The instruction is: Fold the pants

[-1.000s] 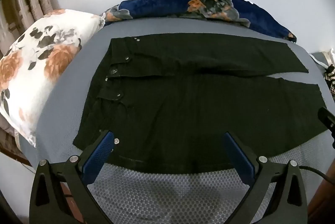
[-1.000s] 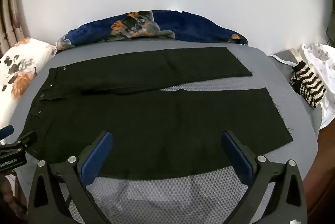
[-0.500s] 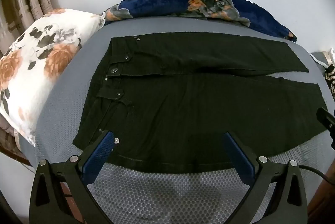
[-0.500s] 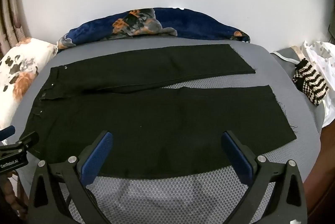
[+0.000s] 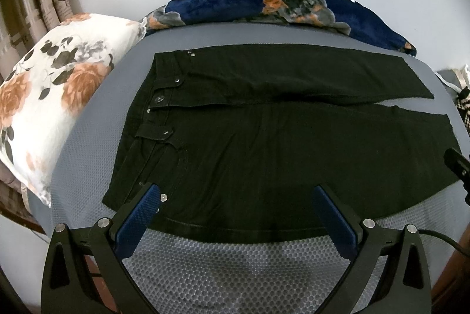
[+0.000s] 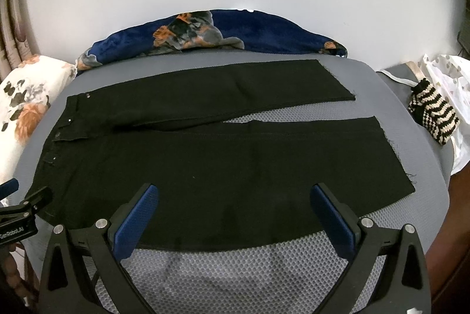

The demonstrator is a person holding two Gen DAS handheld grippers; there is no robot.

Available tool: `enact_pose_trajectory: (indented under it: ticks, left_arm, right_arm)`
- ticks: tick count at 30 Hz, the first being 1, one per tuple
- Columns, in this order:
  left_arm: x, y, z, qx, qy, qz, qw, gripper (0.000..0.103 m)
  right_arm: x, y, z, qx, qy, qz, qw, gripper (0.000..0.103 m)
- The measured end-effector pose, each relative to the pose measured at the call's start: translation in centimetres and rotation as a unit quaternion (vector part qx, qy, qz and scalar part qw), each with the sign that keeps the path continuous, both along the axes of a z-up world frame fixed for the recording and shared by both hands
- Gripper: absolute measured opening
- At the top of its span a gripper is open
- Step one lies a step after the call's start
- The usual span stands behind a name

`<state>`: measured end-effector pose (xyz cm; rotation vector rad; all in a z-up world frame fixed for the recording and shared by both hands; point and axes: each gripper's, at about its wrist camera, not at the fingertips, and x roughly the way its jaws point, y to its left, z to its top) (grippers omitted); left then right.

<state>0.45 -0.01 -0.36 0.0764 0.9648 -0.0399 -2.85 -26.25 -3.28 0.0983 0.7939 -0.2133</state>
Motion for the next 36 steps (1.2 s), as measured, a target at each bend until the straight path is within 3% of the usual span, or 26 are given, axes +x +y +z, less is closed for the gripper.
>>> enact_pose_trajectory:
  ticks: [36]
  left_arm:
    - [-0.1,-0.4,-1.2,0.009,0.021,0.000,0.9997,0.102]
  right_arm:
    - [0.4,-0.2,-0.4,0.002,0.013,-0.003,1.000,0.103]
